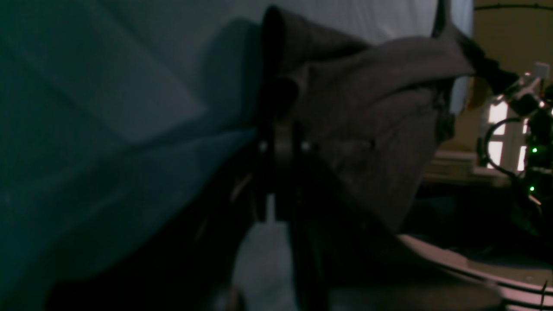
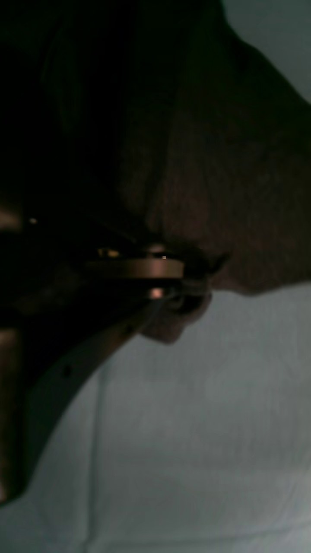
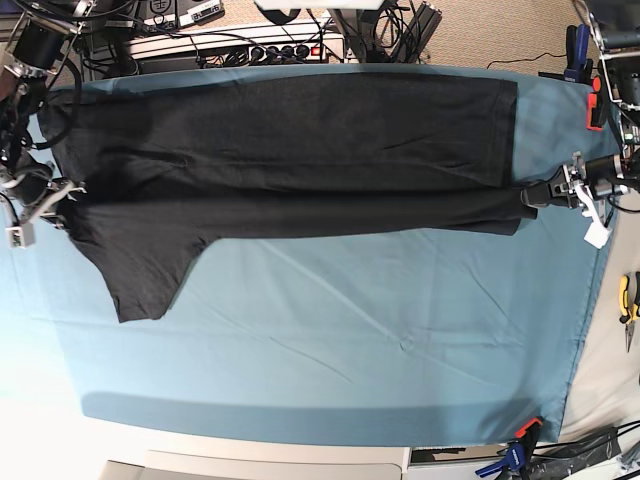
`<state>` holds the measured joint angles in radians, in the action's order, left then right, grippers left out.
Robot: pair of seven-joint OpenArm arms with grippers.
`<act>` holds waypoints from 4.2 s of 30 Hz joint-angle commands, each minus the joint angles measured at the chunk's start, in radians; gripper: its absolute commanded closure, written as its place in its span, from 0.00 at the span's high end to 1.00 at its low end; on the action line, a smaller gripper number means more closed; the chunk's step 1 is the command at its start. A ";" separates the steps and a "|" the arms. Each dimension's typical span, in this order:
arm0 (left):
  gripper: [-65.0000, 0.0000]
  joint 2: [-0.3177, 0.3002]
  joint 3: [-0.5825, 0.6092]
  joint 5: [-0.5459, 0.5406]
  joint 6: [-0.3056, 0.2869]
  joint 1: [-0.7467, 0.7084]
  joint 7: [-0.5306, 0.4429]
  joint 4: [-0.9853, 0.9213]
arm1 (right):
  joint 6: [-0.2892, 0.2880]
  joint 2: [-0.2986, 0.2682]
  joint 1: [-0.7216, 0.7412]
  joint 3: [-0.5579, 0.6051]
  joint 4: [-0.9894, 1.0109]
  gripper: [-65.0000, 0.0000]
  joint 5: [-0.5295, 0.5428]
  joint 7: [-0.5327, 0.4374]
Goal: Fold the T-shirt properly
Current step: 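Open the right gripper and raise it off the folded hem, then move the right gripper down to the sleeve corner and grasp it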
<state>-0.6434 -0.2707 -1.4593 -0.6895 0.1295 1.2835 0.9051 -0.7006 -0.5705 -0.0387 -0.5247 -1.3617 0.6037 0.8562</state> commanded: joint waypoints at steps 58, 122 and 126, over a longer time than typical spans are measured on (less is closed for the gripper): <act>0.38 -0.041 -0.009 -0.024 -0.009 -0.121 0.017 0.525 | 0.002 -0.058 0.169 -0.151 -0.019 0.34 0.063 0.007; 0.38 -0.033 -0.009 -0.024 -0.009 -0.121 -0.012 0.555 | 0.132 0.119 0.687 0.122 0.891 0.40 -0.256 -0.216; 0.38 -0.033 -0.009 -0.024 -0.009 -0.121 -0.012 0.555 | 0.132 0.119 0.686 0.122 0.891 0.40 -0.256 -0.213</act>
<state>-0.6544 -0.2703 -1.4563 -0.6899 -0.0051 1.2861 1.4464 -0.5655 -0.4431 0.6315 -0.4030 -0.4664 0.3534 0.6132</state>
